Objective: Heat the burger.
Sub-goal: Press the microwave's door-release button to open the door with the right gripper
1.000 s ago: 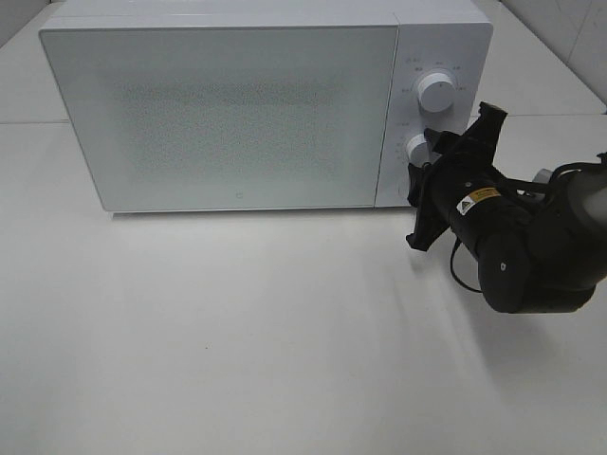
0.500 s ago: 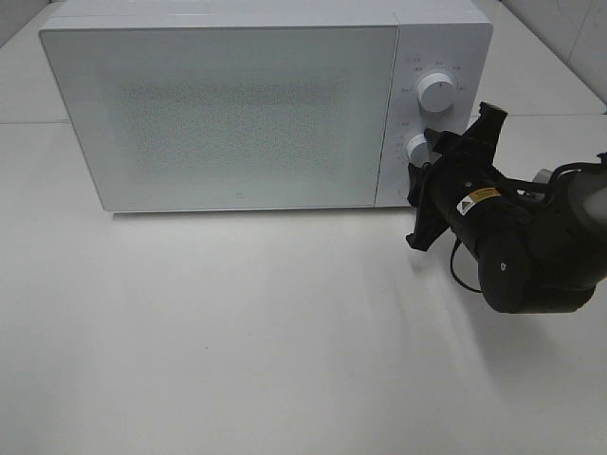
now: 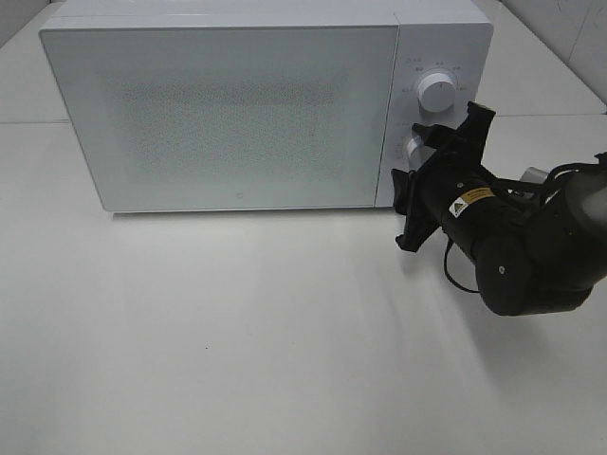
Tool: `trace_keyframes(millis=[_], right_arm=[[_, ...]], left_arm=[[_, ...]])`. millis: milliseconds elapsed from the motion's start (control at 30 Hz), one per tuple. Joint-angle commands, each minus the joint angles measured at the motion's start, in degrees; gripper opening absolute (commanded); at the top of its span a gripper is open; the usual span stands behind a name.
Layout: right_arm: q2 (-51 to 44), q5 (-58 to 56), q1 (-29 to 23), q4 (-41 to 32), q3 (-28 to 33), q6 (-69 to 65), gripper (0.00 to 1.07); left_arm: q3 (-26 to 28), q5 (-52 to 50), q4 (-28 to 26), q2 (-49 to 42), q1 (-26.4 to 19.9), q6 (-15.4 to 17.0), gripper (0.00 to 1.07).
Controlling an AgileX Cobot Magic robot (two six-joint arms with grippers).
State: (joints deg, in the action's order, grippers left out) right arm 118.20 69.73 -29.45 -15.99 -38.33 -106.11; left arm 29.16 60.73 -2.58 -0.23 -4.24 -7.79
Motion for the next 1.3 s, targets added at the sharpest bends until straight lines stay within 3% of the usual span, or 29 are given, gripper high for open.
trace_keyframes(millis=[33, 200, 733, 1300], right_arm=[[-0.23, 9.85, 0.06, 0.57, -0.69, -0.52, 0.66], [-0.23, 9.91, 0.06, 0.52, -0.34, -0.52, 0.74], [-4.76, 10.26, 0.00, -0.97, 6.88, 3.61, 0.74], [-26.07, 9.63, -0.06, -0.74, 24.12, 48.70, 0.74]], left_arm=[[-0.17, -0.74, -0.23, -0.92, -0.23, 0.40, 1.05], [-0.17, -0.74, -0.23, -0.92, -0.23, 0.40, 1.05], [-0.17, -0.74, -0.23, -0.92, -0.23, 0.40, 1.05], [-0.17, -0.74, -0.23, -0.92, -0.23, 0.40, 1.05]])
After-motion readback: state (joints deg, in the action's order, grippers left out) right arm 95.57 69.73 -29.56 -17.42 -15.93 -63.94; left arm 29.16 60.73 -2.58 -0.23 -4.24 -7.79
